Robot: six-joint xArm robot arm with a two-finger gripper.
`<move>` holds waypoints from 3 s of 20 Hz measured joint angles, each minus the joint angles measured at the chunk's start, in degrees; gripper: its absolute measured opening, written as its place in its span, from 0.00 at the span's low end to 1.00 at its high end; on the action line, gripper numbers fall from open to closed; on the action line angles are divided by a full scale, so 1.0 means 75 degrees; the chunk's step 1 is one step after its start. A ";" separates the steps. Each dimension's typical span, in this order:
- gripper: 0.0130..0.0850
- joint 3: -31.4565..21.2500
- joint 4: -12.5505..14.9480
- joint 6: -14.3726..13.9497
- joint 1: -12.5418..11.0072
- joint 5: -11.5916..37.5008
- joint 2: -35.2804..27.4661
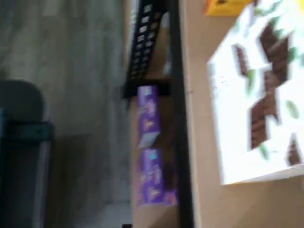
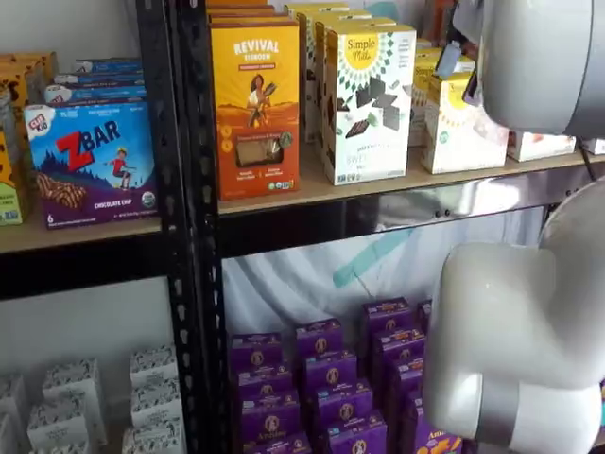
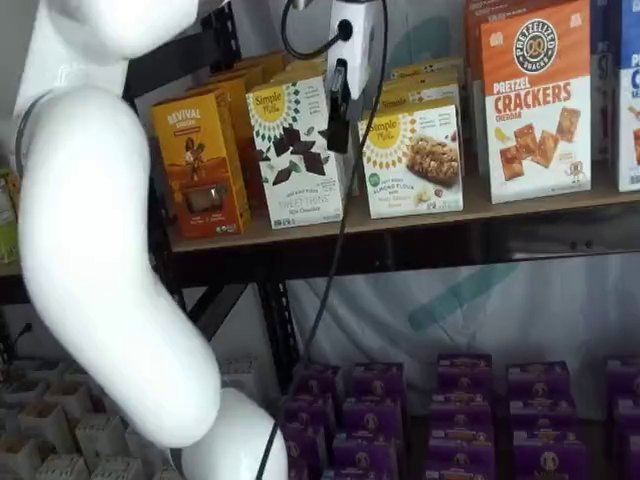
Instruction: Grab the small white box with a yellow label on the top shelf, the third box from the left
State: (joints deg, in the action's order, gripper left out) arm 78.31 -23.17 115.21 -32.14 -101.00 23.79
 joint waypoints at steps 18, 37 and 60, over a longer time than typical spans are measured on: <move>1.00 0.0445 0.1013 0.0204 0.0437 0.1784 -0.1071; 1.00 0.1062 0.2206 -0.0291 0.1071 0.1122 -0.1762; 0.56 0.0893 0.2055 -0.0243 0.1014 0.1257 -0.1710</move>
State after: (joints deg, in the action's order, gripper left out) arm 85.01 -7.76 113.39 -24.54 -91.57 10.97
